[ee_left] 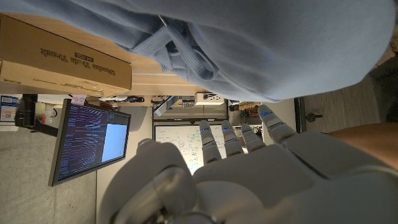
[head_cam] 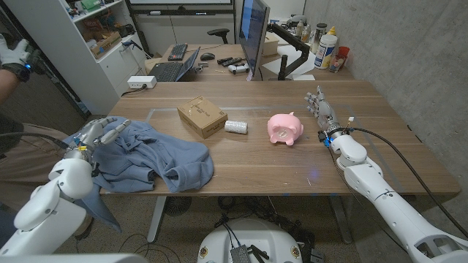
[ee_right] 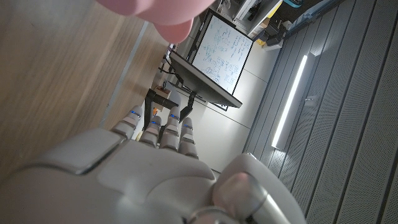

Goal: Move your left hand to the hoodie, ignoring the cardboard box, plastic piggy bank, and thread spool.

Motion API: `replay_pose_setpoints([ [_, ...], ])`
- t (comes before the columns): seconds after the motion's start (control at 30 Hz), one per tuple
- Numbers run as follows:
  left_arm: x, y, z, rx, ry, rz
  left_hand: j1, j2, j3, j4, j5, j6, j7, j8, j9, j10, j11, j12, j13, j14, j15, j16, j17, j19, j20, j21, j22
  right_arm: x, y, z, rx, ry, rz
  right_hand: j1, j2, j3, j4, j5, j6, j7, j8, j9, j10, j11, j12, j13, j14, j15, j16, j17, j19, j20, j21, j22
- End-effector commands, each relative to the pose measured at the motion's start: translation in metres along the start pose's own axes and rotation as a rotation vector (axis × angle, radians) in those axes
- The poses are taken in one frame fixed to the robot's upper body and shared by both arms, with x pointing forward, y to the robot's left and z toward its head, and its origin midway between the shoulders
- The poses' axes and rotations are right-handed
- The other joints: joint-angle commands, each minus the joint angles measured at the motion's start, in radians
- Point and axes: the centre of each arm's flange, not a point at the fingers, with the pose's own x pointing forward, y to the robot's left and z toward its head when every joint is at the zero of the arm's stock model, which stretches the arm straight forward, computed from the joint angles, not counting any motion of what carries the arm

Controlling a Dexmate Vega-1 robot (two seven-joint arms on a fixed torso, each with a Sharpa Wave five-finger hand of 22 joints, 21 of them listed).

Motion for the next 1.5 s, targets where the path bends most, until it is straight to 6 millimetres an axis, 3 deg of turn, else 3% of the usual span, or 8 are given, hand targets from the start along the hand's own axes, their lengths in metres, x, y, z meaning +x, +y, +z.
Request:
replay_pose_setpoints([
  [0.03,0.011,-0.001,-0.001,0.0,0.008,-0.004,0.013,-0.001,0.001,-0.003,0.004,0.01,0.003,0.004,0.002,0.005,-0.004,0.006,0.002,-0.006,0.003,0.004,0.001,-0.006,0.005,0.005,0.003,0.001,0.002,0.002,-0.004,-0.007,0.011,0.0,0.029,0.004,0.004,0.0,0.005,-0.001,-0.001,0.004,0.005,-0.004,-0.002,0.002,0.002,0.001,0.003,0.002,-0.007,0.0,0.005,0.003],
  [1.5,0.026,-0.002,0.015,0.167,-0.006,-0.026,0.013,-0.002,0.001,-0.004,0.005,0.012,0.0,0.003,0.002,0.005,-0.005,0.006,0.002,-0.007,0.001,0.005,0.001,-0.008,0.006,0.006,0.003,-0.003,-0.002,-0.004,0.012,0.001,-0.007,-0.001,0.029,0.005,0.004,0.0,0.005,-0.001,-0.001,0.004,0.005,-0.004,-0.002,0.002,0.002,0.0,0.004,0.001,-0.007,-0.001,0.005,0.003],
])
